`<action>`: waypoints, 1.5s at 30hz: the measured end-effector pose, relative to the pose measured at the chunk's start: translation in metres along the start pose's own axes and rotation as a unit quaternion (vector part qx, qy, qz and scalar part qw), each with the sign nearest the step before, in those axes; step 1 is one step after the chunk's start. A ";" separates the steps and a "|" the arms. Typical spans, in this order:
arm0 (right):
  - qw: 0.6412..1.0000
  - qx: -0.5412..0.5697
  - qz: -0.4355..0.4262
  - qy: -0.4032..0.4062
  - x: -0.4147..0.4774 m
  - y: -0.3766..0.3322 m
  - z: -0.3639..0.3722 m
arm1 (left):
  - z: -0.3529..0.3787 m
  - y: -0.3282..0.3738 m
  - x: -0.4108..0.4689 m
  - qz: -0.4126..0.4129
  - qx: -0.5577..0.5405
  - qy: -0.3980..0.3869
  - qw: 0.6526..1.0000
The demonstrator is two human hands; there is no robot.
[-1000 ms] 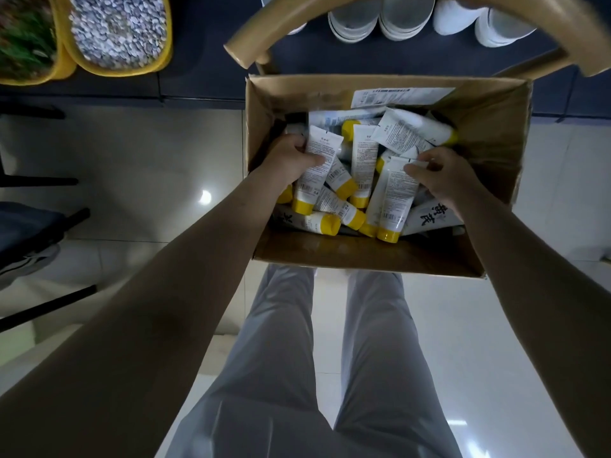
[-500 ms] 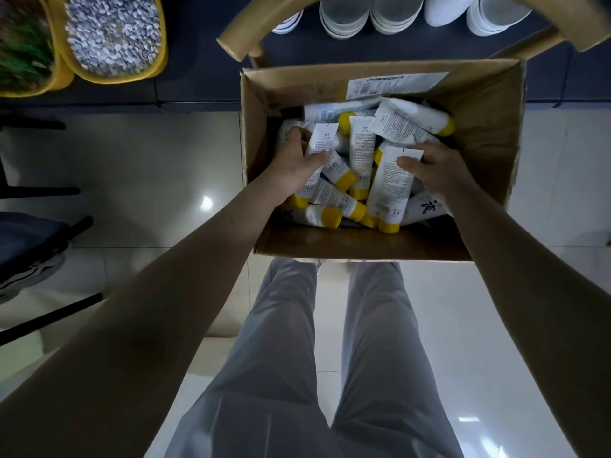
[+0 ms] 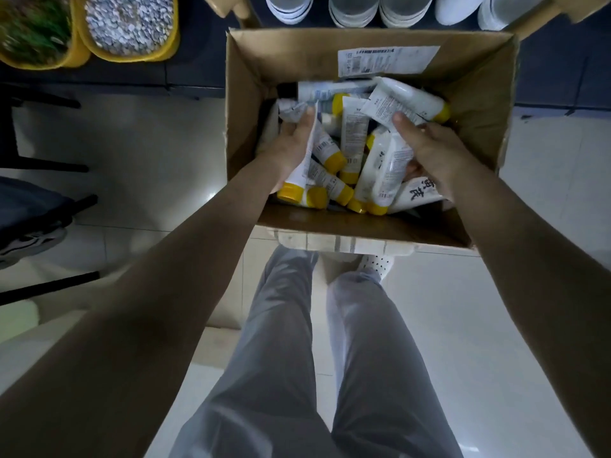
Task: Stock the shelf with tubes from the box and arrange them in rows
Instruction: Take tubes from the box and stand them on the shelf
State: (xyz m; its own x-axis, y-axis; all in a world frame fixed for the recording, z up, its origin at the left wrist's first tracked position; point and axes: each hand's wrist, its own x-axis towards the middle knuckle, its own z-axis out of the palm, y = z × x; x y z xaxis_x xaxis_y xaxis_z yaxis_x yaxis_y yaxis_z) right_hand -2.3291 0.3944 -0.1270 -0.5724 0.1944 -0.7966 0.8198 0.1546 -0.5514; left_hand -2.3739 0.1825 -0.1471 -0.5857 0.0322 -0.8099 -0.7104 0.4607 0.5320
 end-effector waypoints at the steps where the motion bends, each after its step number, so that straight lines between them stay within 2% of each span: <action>1: 1.000 0.021 0.005 -0.001 -0.001 0.002 -0.002 | 0.004 0.002 -0.005 -0.009 -0.027 0.024 0.999; 3: 0.999 0.046 0.002 -0.007 -0.006 0.008 -0.010 | 0.009 0.003 -0.018 -0.015 -0.078 0.042 0.996; 5: 0.999 0.027 -0.026 -0.030 -0.014 0.014 -0.022 | 0.010 0.001 -0.035 0.003 -0.109 0.025 0.994; 10: 0.978 -0.128 -0.146 -0.076 -0.070 -0.013 -0.068 | 0.010 0.023 -0.105 0.112 -0.093 0.008 0.989; 14: 0.931 -0.235 -0.270 -0.072 -0.141 -0.068 -0.102 | -0.010 0.059 -0.184 0.211 -0.019 0.041 0.976; 19: 0.845 -0.409 -0.334 -0.090 -0.246 -0.164 -0.128 | -0.067 0.117 -0.277 0.278 0.044 0.050 0.958; 23: 0.806 -0.459 -0.374 -0.019 -0.315 -0.238 -0.131 | -0.124 0.157 -0.334 0.339 0.038 0.079 0.937; 29: 0.737 -0.527 -0.414 0.091 -0.391 -0.306 -0.083 | -0.214 0.186 -0.403 0.415 0.100 0.132 0.895; 37: 0.778 -0.412 -0.440 0.177 -0.433 -0.349 0.001 | -0.333 0.190 -0.437 0.490 0.192 0.194 0.828; 39: 0.767 -0.400 -0.457 0.208 -0.438 -0.354 0.016 | -0.350 0.194 -0.437 0.504 0.194 0.185 0.821; 42: 0.724 -0.424 -0.476 0.263 -0.443 -0.364 0.029 | -0.364 0.207 -0.433 0.518 0.213 0.182 0.808; 45: 0.716 -0.430 -0.475 0.278 -0.447 -0.379 0.034 | -0.371 0.225 -0.427 0.535 0.234 0.179 0.792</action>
State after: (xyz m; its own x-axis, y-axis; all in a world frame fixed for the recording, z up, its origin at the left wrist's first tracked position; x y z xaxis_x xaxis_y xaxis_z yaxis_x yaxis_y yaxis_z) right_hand -2.3833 0.2160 0.4301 -0.9788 -0.0762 0.1899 -0.1203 0.9650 -0.2328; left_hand -2.4282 -0.0569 0.4102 -0.8874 0.4114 0.2081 0.4401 0.6210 0.6487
